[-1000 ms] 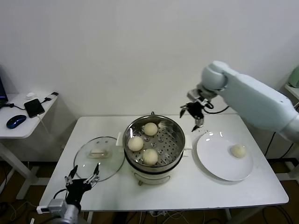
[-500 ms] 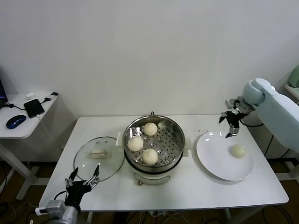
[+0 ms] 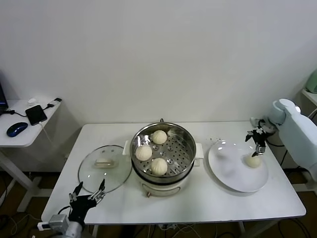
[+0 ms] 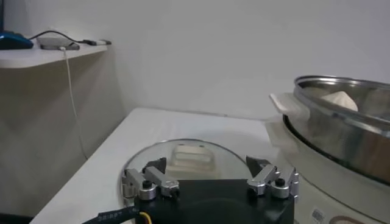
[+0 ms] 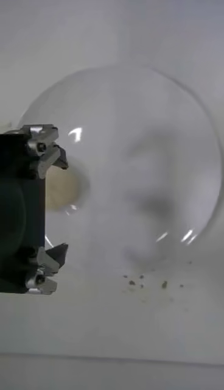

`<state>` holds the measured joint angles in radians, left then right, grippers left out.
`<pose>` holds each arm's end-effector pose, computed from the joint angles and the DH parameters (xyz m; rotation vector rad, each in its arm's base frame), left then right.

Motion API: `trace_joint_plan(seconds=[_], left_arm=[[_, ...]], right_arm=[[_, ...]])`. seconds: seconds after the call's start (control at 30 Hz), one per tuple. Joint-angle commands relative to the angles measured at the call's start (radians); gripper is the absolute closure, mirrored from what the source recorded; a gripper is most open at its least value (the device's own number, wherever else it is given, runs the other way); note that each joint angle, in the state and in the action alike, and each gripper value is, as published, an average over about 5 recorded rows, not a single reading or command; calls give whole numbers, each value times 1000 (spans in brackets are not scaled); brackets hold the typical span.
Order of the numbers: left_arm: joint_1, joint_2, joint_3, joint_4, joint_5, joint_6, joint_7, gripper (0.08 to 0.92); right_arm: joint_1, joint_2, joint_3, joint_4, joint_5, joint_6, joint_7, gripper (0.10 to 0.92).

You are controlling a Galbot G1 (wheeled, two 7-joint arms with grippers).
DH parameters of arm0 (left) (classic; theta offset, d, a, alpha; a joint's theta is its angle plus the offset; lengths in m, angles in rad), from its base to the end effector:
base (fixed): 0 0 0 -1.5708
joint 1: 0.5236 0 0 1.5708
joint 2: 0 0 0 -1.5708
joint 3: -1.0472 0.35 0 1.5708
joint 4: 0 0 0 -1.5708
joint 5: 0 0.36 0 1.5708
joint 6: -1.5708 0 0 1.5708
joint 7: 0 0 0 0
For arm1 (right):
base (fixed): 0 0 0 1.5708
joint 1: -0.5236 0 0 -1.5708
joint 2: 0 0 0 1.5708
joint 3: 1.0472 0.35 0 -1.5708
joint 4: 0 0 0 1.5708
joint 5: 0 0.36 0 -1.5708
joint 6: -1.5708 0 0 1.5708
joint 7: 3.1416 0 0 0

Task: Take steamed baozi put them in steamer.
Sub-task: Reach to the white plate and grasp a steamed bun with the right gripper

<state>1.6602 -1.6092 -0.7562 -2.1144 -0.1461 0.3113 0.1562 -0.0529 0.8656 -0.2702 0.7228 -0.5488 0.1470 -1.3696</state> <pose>0.1495 0.0647 -0.3086 0.0798 -2.7770 0.1582 0.5791 -0.2726 -0.1774 1.1819 -1.3014 1.2948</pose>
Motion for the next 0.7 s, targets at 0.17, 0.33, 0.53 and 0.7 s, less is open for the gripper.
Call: trace_joint_plan(seconds=[0.17,0.33,0.53,0.7], left_arm=[[0,8,1,7,0,1,-1,177],[4,7,0,6,9,-4,-4,177],[5,7,1,7,12,-8,-6,177],[6,6,3,5,13,-8,-6,177]], right_arm=[[-69,40,86,-115,-113,87,78,203],[-85,47,93,-116,-133,91,112,203],[-87,48,98,-121,-140,91,124,203],[-88,51,101,-122,-140,86,128,203]])
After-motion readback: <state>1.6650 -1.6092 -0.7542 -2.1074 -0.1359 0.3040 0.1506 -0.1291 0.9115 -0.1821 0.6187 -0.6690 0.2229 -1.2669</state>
